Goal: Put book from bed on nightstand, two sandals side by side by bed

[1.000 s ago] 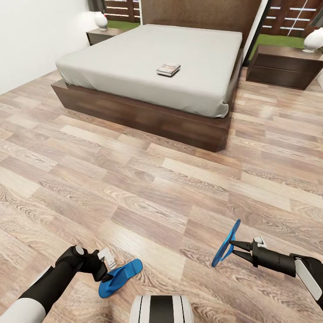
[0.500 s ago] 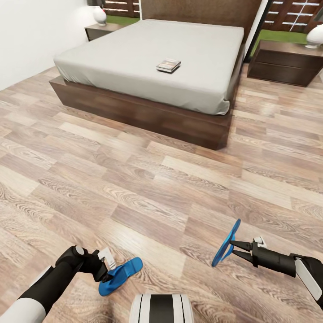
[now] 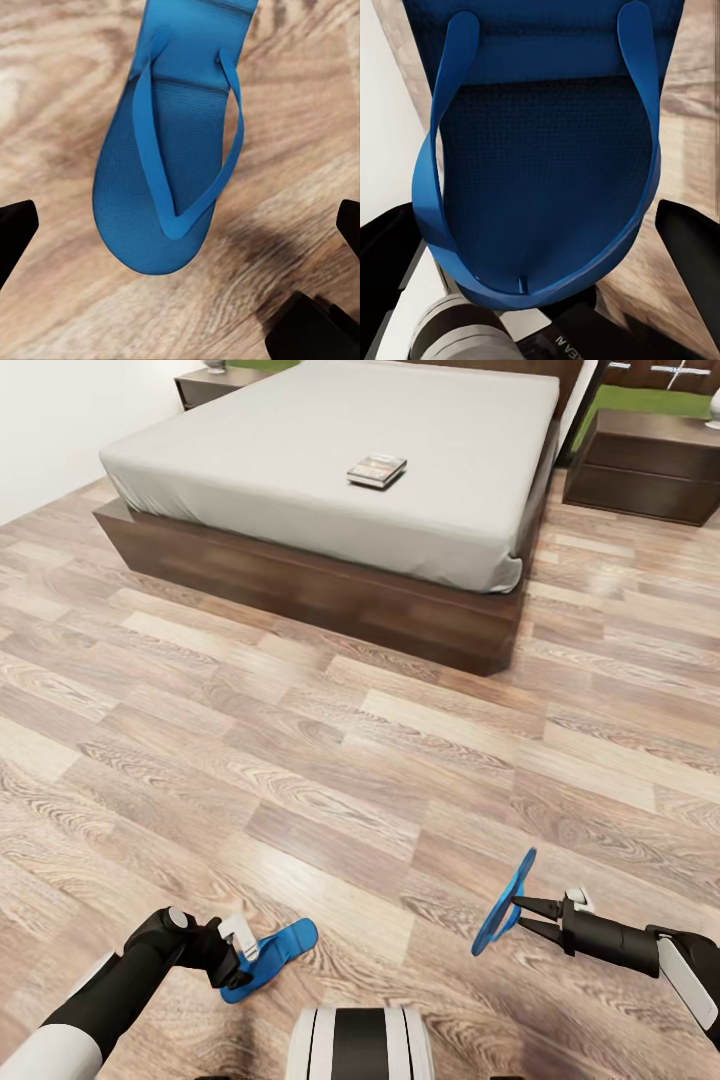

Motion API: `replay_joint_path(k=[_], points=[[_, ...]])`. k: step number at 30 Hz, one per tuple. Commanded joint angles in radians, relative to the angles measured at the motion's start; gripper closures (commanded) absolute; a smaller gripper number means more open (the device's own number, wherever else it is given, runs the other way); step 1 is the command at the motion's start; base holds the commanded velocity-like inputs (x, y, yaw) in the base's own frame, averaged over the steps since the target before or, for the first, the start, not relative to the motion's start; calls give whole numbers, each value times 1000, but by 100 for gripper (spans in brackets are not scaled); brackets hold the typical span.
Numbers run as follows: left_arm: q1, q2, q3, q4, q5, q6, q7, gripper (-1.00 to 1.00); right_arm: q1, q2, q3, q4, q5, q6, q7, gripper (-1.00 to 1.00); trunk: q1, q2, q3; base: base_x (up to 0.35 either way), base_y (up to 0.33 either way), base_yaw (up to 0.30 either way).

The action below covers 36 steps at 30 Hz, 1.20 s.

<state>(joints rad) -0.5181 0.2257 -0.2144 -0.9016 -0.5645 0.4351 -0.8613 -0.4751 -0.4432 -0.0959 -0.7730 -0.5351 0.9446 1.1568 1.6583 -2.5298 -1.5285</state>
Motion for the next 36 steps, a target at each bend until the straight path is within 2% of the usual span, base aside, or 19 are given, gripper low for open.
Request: replay_joint_path(k=[1, 8, 16, 21, 24, 36], points=[[0, 1, -2, -2, -3, 7, -4, -100, 0, 0, -1, 0, -2, 5, 1, 100, 0, -1, -5, 0, 0, 0], [0, 1, -1, -2, -3, 7, -4, -100, 0, 0, 0, 0, -2, 5, 1, 100, 3, -2, -32, 0, 0, 0], [0, 0, -4, -10, -5, 7, -2, -100, 0, 0, 0, 0, -2, 5, 1, 100, 3, -2, -32, 0, 0, 0], [0, -28, -5, -11, -5, 8, 88, -100, 0, 0, 1, 0, -2, 5, 1, 100, 3, -2, -32, 0, 0, 0], [0, -35, -6, -11, -5, 8, 124, -100, 0, 0, 1, 0, -2, 5, 1, 100, 3, -2, -32, 0, 0, 0], [0, -41, -8, -10, -6, 8, 138, -100, 0, 0, 1, 0, -2, 5, 1, 100, 3, -2, -32, 0, 0, 0]])
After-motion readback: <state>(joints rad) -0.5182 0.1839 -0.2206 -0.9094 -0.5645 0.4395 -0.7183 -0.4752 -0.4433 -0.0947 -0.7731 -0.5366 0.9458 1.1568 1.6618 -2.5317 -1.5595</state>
